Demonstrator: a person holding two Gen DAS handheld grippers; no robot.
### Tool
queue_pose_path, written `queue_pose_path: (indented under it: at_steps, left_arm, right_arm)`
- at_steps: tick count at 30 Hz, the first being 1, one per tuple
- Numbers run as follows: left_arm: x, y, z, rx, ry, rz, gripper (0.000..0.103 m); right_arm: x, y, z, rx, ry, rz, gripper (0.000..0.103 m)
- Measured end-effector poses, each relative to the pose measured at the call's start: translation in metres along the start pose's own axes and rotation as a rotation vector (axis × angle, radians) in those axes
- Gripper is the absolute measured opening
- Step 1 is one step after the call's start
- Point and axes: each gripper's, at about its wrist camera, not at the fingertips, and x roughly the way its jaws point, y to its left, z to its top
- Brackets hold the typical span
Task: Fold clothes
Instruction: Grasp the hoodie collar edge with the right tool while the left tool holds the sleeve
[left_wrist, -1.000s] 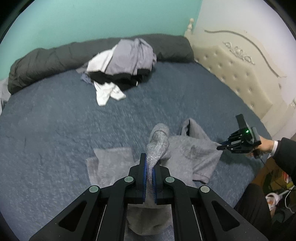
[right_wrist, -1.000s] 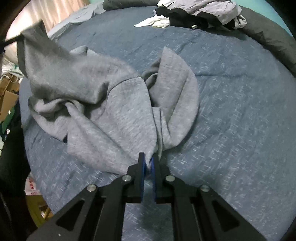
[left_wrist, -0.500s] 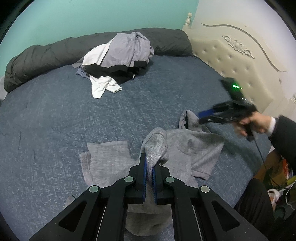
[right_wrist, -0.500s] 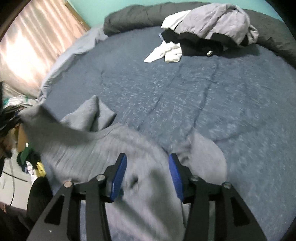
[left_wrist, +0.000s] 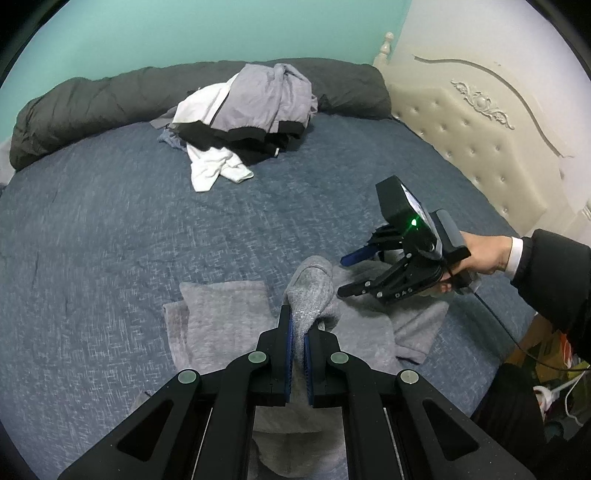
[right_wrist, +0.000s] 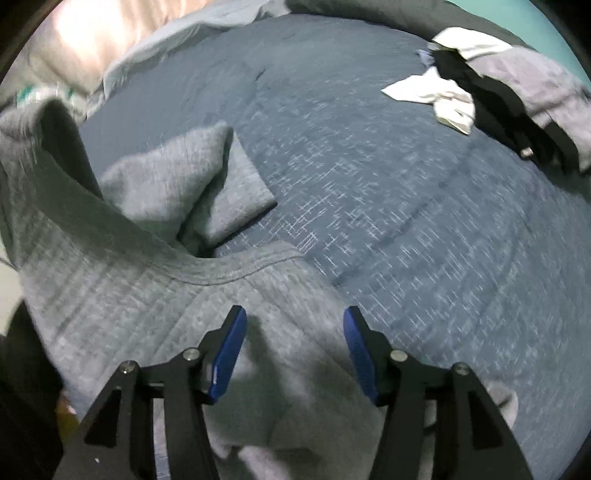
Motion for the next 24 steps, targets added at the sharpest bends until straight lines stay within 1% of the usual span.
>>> queue_pose_path:
  at_steps: [6, 9, 10, 11, 12, 13, 14, 15, 20, 24]
  left_arm:
    - [0.01, 0.019, -0.008, -0.043, 0.011, 0.006, 0.005]
    - [0.011, 0.027, -0.011, -0.059, 0.012, 0.005, 0.005]
    - [0.011, 0.028, -0.011, -0.061, 0.012, 0.006, 0.005]
    - [0.01, 0.03, -0.012, -0.063, 0.011, 0.006, 0.005]
    - [0.01, 0.032, -0.012, -0.067, 0.01, 0.006, 0.005]
    - [0.01, 0.032, -0.013, -0.069, 0.008, 0.007, 0.005]
    - [0.01, 0.033, -0.013, -0.07, 0.007, 0.007, 0.005]
    - [0.01, 0.034, -0.013, -0.072, 0.008, 0.007, 0.005]
    - [0.01, 0.035, -0.016, -0.073, 0.008, 0.004, 0.005]
    - [0.01, 0.035, -0.017, -0.068, 0.008, 0.005, 0.005]
  right_arm:
    - [0.024, 0.027, 0.003, -0.16, 0.066, -0.079, 0.056]
    - [0.031, 0.032, 0.001, -0.197, 0.068, -0.093, 0.056]
    - [0.033, 0.033, 0.0, -0.205, 0.066, -0.093, 0.055]
    - [0.034, 0.034, -0.001, -0.211, 0.064, -0.091, 0.046]
    - [0.036, 0.036, -0.002, -0.223, 0.063, -0.092, 0.042]
    - [0.037, 0.039, -0.003, -0.238, 0.062, -0.093, 0.033]
    - [0.038, 0.042, -0.004, -0.251, 0.064, -0.095, 0.027]
    - [0.039, 0.044, -0.005, -0.259, 0.066, -0.099, 0.025]
    - [0.04, 0.04, -0.007, -0.232, 0.053, -0.105, 0.007]
    - [0.032, 0.034, -0.01, -0.214, 0.026, -0.126, 0.005]
